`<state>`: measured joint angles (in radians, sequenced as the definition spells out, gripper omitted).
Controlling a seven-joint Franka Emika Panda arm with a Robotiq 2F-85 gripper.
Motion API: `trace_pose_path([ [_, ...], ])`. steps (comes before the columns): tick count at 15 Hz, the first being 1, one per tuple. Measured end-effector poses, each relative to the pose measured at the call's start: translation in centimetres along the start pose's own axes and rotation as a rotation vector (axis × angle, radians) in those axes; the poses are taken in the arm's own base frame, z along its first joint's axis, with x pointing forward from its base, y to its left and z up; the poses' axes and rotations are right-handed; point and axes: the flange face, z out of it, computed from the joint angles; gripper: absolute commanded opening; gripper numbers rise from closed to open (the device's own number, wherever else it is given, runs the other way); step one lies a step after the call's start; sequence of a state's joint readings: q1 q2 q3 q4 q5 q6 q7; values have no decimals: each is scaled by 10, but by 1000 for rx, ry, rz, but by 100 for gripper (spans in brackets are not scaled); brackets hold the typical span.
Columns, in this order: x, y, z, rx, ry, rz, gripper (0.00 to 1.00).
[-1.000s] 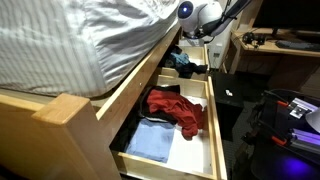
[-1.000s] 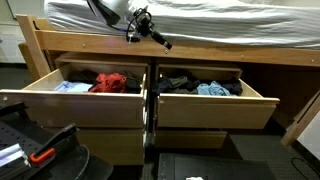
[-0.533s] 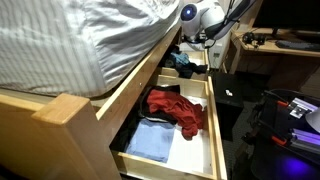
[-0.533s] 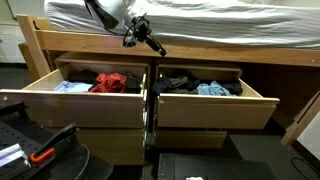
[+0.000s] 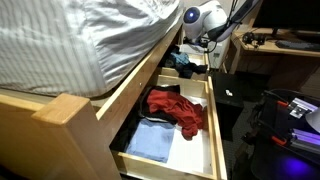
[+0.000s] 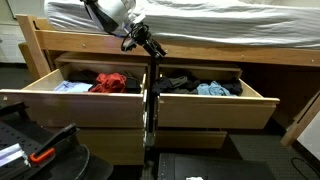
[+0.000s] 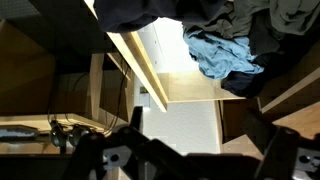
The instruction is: Open the second drawer from the right, pick up the black cloth from the first drawer, put it in the second drawer and close the second drawer.
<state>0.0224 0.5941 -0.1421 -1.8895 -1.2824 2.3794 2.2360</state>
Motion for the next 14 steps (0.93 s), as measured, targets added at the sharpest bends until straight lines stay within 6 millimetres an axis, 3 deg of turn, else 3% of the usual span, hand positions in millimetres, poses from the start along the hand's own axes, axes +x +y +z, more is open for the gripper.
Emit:
trace_pose_path([
  [5, -29, 21, 31, -79, -53, 253, 100],
  [7, -46, 23, 39, -70, -95, 257, 100],
  [9, -50, 23, 41, -67, -104, 256, 100],
  [12, -34, 17, 29, -48, -67, 358, 100],
  [14, 5, 12, 15, -32, -88, 454, 100],
])
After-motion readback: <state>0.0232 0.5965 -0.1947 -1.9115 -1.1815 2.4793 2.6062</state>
